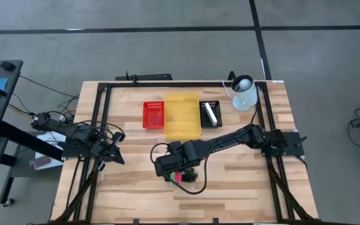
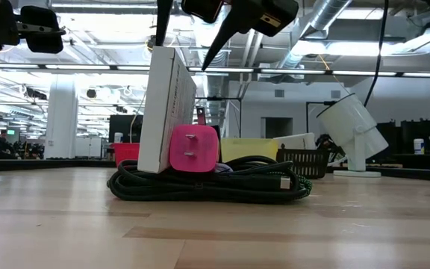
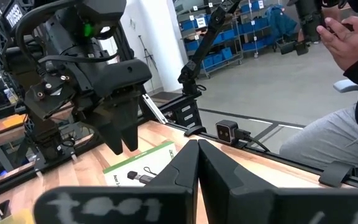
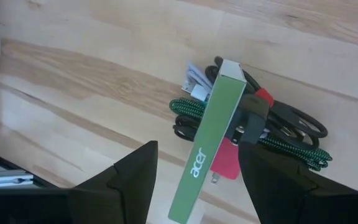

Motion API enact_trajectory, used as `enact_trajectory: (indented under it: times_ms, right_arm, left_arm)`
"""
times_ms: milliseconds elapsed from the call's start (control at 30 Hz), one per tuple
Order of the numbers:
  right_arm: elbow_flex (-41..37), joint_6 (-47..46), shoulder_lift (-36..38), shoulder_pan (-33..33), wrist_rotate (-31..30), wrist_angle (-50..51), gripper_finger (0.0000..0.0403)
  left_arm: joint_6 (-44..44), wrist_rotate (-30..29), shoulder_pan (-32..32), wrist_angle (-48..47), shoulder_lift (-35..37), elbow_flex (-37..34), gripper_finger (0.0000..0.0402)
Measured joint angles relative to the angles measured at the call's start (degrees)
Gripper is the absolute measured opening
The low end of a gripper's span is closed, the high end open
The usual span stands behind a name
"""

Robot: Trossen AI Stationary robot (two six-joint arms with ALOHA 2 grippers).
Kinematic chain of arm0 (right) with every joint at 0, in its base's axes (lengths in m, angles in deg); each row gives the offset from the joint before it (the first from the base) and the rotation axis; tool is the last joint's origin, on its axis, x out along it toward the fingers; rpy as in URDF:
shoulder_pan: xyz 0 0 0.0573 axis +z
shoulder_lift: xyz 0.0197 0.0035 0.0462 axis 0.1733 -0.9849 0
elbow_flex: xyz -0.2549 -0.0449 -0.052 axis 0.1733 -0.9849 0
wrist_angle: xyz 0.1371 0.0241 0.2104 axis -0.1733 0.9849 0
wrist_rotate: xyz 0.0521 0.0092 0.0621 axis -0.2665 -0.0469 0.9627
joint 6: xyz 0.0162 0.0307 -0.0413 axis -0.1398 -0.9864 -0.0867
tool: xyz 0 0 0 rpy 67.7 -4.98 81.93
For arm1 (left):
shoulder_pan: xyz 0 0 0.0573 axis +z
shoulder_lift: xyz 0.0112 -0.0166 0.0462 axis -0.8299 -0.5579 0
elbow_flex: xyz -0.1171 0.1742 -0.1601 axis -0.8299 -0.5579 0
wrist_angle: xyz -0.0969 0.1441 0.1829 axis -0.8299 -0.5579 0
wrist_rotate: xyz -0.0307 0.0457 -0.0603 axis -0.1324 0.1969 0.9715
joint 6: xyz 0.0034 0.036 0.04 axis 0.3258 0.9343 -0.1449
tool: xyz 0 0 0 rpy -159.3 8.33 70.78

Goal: Pick and place items into bin
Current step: Put the green box into the black bin

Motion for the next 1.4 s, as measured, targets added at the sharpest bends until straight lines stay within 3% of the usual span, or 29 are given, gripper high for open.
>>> enact_trajectory:
  times_ms: [1400]
  right_arm:
    - [-2.7, 1.6, 0.1, -0.4, 0.5, -2.1, 0.0219]
  left_arm:
    - [-0.4, 0.0, 0.0, 0.0, 0.0, 0.0, 0.0]
